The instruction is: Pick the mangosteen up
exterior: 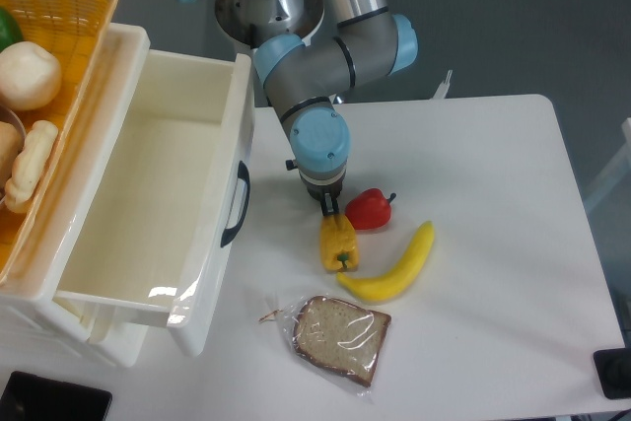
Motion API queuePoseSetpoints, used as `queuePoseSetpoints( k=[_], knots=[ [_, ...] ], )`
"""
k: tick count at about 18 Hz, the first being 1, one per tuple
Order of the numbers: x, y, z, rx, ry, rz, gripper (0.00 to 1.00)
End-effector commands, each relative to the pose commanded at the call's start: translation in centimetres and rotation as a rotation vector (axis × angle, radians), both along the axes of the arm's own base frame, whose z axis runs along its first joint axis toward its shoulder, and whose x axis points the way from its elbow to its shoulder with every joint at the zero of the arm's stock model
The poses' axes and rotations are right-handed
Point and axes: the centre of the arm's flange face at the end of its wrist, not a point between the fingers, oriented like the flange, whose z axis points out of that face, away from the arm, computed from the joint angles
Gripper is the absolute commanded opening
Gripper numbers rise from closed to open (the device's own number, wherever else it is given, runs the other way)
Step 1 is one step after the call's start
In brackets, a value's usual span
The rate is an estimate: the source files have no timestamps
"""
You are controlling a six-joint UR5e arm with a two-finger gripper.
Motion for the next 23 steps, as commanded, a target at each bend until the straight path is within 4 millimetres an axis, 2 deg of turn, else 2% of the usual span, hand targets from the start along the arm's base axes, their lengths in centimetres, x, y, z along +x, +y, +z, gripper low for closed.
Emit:
queuePoseSetpoints(
  k=[1,4,9,12,15,20,23],
  knots=[
    [-0.4,0.1,0.4,0.015,0.0,0.01,0.21],
    [-2.8,0.6,3.4,0.072,0.026,0.067,0.23],
    [-6.8,0.4,7.3,0.194,0.045,0.188,0.21],
    [-9.8,1.0,11.1,0.271,0.1,0.28,0.13],
    [-12.7,1.5,14.6,0.335,0.152,0.366,0.13],
    [-17.1,2.7,17.5,0.387,0.213,0.414,0.16],
    [-18.1,3.0,18.9,0.409,0.235,0.426,0.18]
  ],
)
